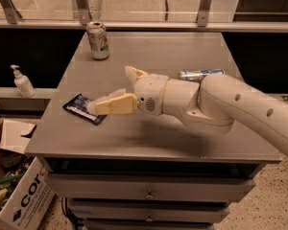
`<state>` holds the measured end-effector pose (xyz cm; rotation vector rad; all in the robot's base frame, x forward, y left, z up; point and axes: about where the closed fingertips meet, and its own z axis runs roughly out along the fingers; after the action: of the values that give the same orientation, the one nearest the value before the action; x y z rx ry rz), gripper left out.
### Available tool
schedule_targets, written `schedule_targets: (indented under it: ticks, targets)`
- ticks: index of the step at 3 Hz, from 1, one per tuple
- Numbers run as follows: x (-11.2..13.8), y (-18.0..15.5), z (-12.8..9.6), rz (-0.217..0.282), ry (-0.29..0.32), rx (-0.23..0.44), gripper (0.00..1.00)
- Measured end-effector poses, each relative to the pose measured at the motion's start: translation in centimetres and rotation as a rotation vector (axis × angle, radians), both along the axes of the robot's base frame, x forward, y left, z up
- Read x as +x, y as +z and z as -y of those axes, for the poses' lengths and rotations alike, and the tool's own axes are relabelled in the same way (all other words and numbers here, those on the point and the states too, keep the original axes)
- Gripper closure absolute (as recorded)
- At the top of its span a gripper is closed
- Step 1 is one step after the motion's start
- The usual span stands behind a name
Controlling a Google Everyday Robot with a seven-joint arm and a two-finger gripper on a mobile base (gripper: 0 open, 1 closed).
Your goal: Move 7up can near redbull can
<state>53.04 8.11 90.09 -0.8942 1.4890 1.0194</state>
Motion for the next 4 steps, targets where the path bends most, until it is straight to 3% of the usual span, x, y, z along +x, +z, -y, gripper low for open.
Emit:
schedule_targets:
  ticks: [2, 4]
  targets:
    - [4.6, -0.5, -3.7, -0.005, -0.160, 0.080, 0.00]
    - [10.0, 0.1, -4.7, -0.011, -0.344, 0.082, 0.00]
